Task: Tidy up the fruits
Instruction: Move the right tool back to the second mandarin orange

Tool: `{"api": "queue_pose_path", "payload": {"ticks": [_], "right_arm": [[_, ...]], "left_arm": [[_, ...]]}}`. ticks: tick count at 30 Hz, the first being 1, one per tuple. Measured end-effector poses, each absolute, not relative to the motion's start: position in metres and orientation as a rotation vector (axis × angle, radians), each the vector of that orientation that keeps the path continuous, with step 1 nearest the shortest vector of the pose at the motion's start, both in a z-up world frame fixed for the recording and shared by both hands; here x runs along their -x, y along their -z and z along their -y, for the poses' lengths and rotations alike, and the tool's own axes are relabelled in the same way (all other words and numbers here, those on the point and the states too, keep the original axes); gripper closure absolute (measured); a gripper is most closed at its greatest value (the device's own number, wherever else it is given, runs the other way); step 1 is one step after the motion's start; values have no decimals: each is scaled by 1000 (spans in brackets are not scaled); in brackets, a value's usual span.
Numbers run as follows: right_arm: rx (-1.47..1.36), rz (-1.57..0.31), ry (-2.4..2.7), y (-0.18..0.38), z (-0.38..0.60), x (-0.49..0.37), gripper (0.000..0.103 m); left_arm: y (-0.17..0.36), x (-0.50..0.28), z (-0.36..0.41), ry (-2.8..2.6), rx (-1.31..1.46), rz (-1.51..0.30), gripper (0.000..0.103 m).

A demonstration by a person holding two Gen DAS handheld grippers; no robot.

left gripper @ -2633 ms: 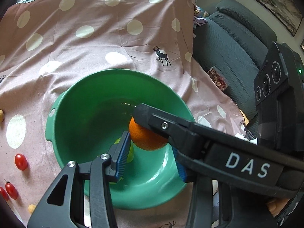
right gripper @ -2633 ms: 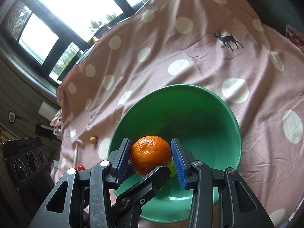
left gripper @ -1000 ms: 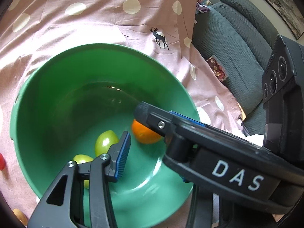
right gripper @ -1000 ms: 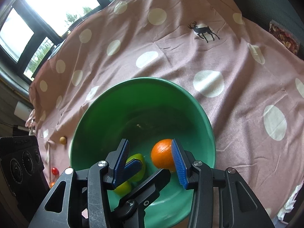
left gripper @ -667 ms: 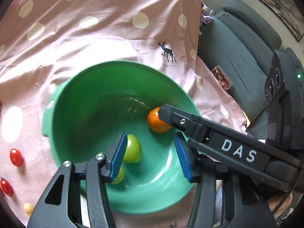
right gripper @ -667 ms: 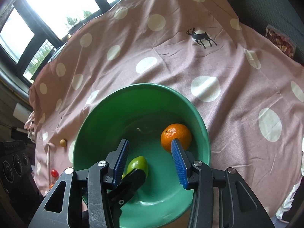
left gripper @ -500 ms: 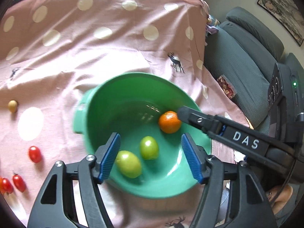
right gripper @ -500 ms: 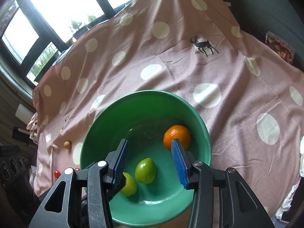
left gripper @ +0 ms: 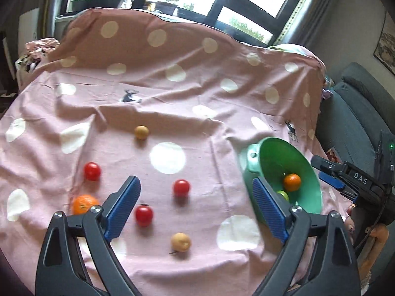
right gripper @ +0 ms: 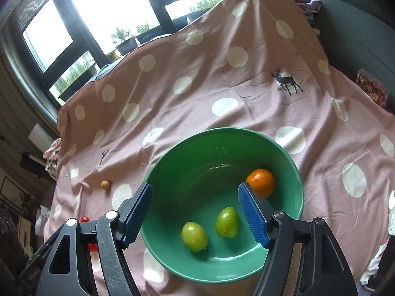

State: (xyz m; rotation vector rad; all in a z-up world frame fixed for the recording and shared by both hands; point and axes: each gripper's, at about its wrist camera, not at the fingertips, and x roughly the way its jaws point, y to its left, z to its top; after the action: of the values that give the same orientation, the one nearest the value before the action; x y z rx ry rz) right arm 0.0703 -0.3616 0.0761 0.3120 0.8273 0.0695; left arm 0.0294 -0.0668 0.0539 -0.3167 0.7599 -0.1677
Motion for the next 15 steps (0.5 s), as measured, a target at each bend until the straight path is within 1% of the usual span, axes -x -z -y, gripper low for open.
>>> {"api": "queue_pose_path", "payload": {"ticks": [7, 11, 15], "right_arm": [[-244, -827, -159, -76, 314, -69, 31], [-225, -828, -281, -72, 273, -65, 31], [-205, -883, -455, -57, 222, -65, 31]], "left_arm": [[-42, 0, -17, -40, 386, -701, 9], [-29, 3, -58, -151, 451, -715, 9], [-25, 10, -88, -225, 491, -699, 9]]}}
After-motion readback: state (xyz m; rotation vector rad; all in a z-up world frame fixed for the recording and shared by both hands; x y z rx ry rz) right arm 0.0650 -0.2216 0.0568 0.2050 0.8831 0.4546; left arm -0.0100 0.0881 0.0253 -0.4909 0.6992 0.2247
